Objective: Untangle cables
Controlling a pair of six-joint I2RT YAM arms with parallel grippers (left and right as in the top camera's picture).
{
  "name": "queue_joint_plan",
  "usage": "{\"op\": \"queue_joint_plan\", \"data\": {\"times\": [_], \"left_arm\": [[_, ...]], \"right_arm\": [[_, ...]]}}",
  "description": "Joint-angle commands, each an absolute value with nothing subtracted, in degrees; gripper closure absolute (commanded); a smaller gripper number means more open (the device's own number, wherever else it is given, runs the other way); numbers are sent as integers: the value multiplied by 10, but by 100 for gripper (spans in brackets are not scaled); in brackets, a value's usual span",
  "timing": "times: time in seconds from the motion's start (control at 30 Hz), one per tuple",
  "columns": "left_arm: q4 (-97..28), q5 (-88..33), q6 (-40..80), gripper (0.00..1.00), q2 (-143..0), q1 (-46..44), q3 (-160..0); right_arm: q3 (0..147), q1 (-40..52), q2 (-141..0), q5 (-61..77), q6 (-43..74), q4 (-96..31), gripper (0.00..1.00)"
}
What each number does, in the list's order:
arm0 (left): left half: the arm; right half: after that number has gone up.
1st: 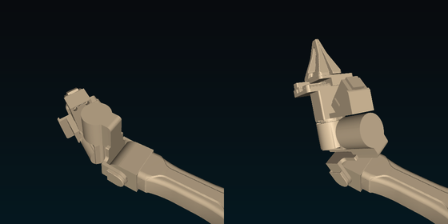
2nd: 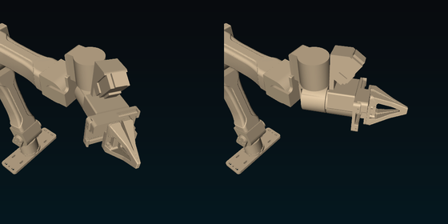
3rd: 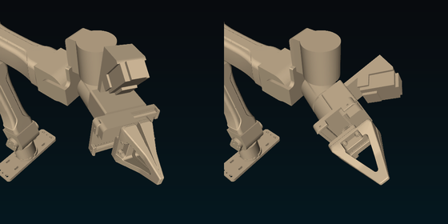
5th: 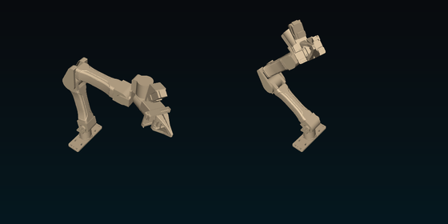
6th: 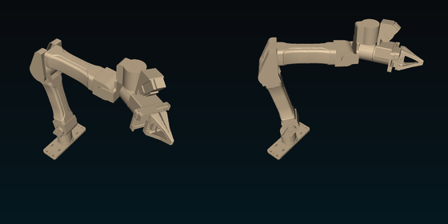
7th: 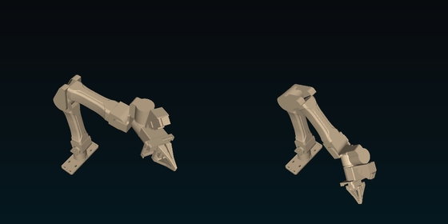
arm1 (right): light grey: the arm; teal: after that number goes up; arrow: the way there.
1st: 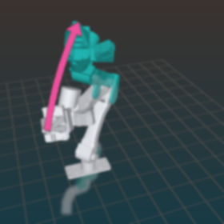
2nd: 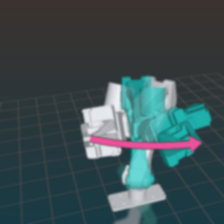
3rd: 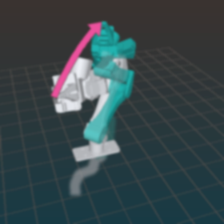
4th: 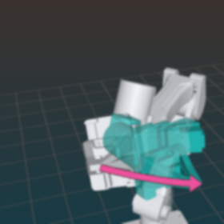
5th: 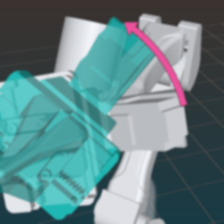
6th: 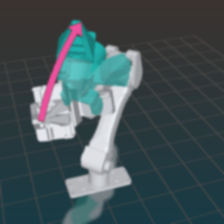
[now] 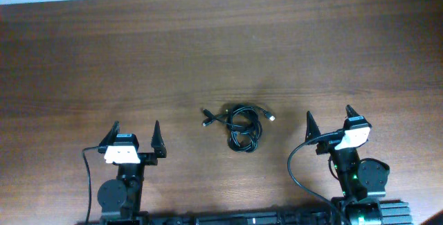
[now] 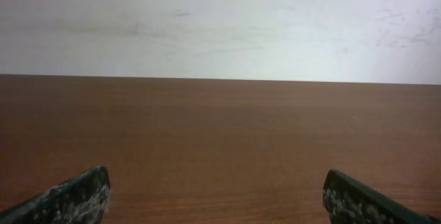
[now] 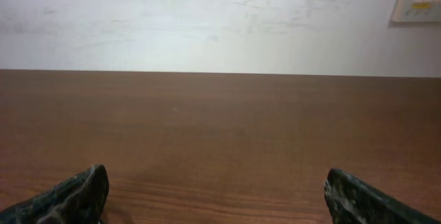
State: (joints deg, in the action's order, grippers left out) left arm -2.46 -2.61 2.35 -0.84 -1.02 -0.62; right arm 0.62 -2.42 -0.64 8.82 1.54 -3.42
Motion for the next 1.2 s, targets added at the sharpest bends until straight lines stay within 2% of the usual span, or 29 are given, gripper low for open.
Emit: {"op": "queue_joint_plan", "data": {"times": [0.0, 0.43, 0.73, 1.17], "left_arm": [[-32, -26, 13, 1, -4, -12, -6], [-51, -28, 0, 1, -14, -12, -8], [-135, -51, -10, 1, -54, -12, -64], [-261, -63, -49, 1, -213, -12, -227]], "right_arm": [[3, -19, -4, 83, 18, -37, 1], [3, -19, -4, 83, 18, -37, 1], [3, -19, -4, 83, 18, -37, 1], [3, -19, -4, 83, 18, -37, 1]]}}
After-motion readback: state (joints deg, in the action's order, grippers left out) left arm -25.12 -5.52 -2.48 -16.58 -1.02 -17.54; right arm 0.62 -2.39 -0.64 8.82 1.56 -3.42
